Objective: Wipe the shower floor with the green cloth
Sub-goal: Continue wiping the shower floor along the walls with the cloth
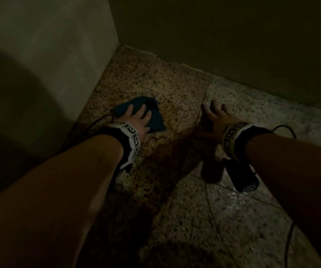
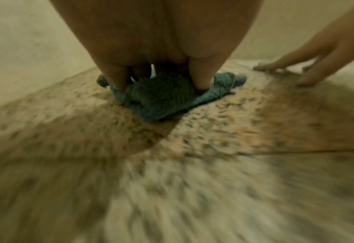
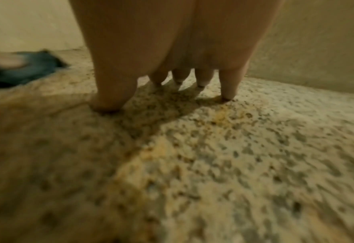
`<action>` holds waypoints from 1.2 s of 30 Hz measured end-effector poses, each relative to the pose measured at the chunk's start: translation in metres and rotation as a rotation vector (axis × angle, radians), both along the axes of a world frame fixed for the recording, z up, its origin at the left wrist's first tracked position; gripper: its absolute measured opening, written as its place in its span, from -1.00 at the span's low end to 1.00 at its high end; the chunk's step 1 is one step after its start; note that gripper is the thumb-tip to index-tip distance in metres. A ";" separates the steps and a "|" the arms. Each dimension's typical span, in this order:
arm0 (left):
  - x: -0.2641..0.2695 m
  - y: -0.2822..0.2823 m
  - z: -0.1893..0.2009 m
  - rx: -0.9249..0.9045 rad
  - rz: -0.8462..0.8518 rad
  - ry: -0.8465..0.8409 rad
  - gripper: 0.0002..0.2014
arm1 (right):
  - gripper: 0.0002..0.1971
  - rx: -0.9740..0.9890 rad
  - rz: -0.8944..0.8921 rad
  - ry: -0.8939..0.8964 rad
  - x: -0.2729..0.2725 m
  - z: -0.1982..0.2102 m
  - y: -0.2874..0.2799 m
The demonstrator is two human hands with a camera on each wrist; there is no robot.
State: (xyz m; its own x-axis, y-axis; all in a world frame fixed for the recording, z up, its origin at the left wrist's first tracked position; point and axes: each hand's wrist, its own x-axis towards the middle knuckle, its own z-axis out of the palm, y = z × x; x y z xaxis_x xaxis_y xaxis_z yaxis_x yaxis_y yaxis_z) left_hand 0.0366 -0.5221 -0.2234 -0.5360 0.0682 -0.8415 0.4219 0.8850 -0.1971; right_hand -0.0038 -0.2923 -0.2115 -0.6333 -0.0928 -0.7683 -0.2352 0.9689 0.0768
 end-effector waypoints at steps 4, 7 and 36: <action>-0.045 -0.001 -0.015 -0.036 0.012 0.068 -0.43 | -0.07 -0.037 -0.025 -0.030 -0.002 0.000 0.001; -0.089 0.001 -0.024 0.068 0.138 0.228 -0.45 | -0.08 -0.073 -0.054 -0.070 -0.005 -0.007 0.004; 0.017 0.063 -0.018 0.275 0.241 0.085 -0.40 | 0.03 -0.064 -0.022 0.005 0.018 -0.006 0.049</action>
